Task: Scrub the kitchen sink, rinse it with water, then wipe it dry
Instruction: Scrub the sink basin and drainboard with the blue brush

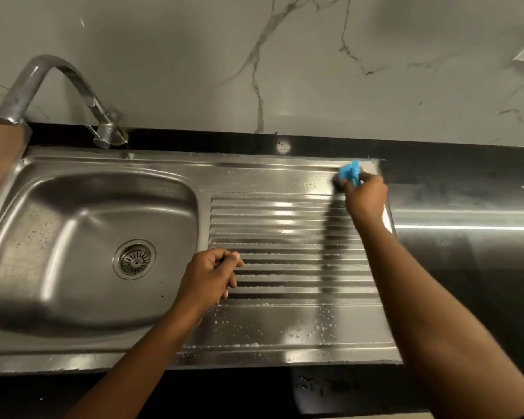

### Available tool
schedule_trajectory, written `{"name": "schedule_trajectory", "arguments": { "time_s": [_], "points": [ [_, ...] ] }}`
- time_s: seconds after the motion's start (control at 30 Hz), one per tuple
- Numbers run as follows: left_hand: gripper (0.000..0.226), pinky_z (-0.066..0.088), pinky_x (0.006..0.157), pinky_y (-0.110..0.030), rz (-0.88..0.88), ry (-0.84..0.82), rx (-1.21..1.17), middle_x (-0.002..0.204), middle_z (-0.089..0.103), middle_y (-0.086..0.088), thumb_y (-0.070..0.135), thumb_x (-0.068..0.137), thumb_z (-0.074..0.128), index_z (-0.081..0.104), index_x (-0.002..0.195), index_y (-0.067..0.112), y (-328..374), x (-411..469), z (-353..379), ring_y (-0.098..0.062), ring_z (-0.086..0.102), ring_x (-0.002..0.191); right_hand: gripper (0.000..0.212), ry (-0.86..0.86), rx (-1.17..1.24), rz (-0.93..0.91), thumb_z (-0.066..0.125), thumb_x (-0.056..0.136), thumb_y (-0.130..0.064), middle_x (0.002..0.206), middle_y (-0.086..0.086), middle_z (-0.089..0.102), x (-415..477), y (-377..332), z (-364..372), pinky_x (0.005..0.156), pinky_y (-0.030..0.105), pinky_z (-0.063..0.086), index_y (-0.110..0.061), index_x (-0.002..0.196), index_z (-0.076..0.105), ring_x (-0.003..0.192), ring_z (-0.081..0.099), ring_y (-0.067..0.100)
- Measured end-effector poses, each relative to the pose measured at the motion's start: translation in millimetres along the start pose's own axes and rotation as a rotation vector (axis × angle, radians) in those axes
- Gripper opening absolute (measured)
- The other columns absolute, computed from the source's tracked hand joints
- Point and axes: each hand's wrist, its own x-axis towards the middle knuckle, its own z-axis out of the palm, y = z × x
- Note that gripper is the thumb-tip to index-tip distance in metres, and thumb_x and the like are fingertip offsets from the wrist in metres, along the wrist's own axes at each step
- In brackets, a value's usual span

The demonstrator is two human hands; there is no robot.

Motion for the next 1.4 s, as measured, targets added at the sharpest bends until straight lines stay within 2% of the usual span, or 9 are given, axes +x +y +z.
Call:
{"name": "schedule_trajectory", "arguments": {
  "time_s": [0.13, 0.33, 0.57, 0.7, 0.9, 1.03, 1.13, 1.2, 1.4],
  "points": [
    [0.026, 0.043, 0.046, -0.023, -0.001, -0.026, -0.005, 0.063, 0.068, -0.005, 0.030, 0.105, 0.059, 0.076, 0.090, 0.016, 3, 3, 5, -0.017, 0.055, 0.050, 0.039, -0.106, -0.123, -0.071, 0.072, 0.099, -0.026, 0.109, -0.002, 0.071, -26, 16, -5, 0.068, 0.019, 0.045, -0.011, 0.134, 0.067, 0.090, 0.065, 0.011],
    [0.024, 0.043, 0.046, -0.021, 0.033, -0.003, -0.014, 0.065, 0.068, -0.005, 0.029, 0.105, 0.059, 0.076, 0.092, 0.016, 10, 4, -4, -0.015, 0.056, 0.051, 0.044, -0.029, -0.170, 0.035, 0.078, 0.093, -0.028, 0.117, 0.009, 0.075, 13, 4, -28, 0.085, 0.033, 0.056, -0.005, 0.129, 0.068, 0.101, 0.072, 0.022],
    [0.024, 0.043, 0.045, -0.019, 0.019, 0.006, 0.008, 0.065, 0.068, -0.005, 0.029, 0.105, 0.059, 0.075, 0.094, 0.015, 9, 7, -3, -0.014, 0.056, 0.050, 0.023, -0.297, -0.039, -0.126, 0.073, 0.096, -0.035, 0.093, -0.002, 0.075, -60, -61, 84, 0.079, 0.037, 0.063, -0.017, 0.111, 0.070, 0.084, 0.074, 0.013],
    [0.025, 0.041, 0.043, -0.021, 0.004, -0.026, 0.034, 0.063, 0.066, -0.006, 0.028, 0.106, 0.059, 0.075, 0.093, 0.013, 14, 6, 11, -0.013, 0.054, 0.048, 0.037, -0.426, -0.087, -0.228, 0.073, 0.096, -0.032, 0.112, 0.004, 0.074, -99, -71, 113, 0.085, 0.042, 0.063, -0.015, 0.128, 0.064, 0.095, 0.072, 0.019],
    [0.026, 0.041, 0.043, -0.020, 0.023, -0.079, 0.074, 0.062, 0.066, -0.005, 0.028, 0.106, 0.059, 0.076, 0.092, 0.014, 16, 8, 20, -0.014, 0.055, 0.048, 0.032, -0.246, -0.195, -0.095, 0.078, 0.092, -0.036, 0.089, -0.004, 0.071, -32, -10, -1, 0.076, 0.032, 0.056, -0.014, 0.116, 0.071, 0.086, 0.072, 0.015],
    [0.025, 0.042, 0.043, -0.020, 0.035, -0.079, 0.062, 0.063, 0.066, -0.005, 0.028, 0.106, 0.059, 0.076, 0.092, 0.014, 17, 4, 20, -0.013, 0.055, 0.048, 0.037, -0.087, -0.308, -0.004, 0.075, 0.096, -0.027, 0.111, 0.011, 0.075, -4, 15, -47, 0.082, 0.036, 0.055, -0.007, 0.126, 0.069, 0.099, 0.071, 0.026],
    [0.025, 0.042, 0.044, -0.023, 0.044, -0.075, 0.056, 0.063, 0.067, -0.005, 0.028, 0.105, 0.059, 0.076, 0.091, 0.015, 16, 0, 18, -0.017, 0.054, 0.049, 0.030, -0.131, -0.224, -0.017, 0.073, 0.098, -0.028, 0.096, 0.000, 0.071, -24, 2, -21, 0.073, 0.024, 0.053, -0.009, 0.120, 0.069, 0.092, 0.071, 0.019],
    [0.026, 0.042, 0.044, -0.024, 0.041, -0.074, 0.063, 0.063, 0.067, -0.006, 0.028, 0.105, 0.059, 0.076, 0.091, 0.015, 15, -3, 17, -0.018, 0.054, 0.050, 0.024, -0.185, -0.148, -0.091, 0.072, 0.098, -0.033, 0.088, -0.005, 0.069, -49, -15, 17, 0.074, 0.029, 0.058, -0.014, 0.112, 0.071, 0.084, 0.070, 0.013],
    [0.026, 0.042, 0.045, -0.024, 0.013, -0.031, 0.080, 0.063, 0.067, -0.004, 0.029, 0.106, 0.058, 0.075, 0.093, 0.015, 15, -7, 11, -0.016, 0.054, 0.050, 0.037, -0.415, -0.134, -0.298, 0.068, 0.101, -0.029, 0.116, 0.008, 0.073, -122, -76, 119, 0.084, 0.041, 0.062, -0.014, 0.134, 0.062, 0.094, 0.071, 0.020]
  ]
}}
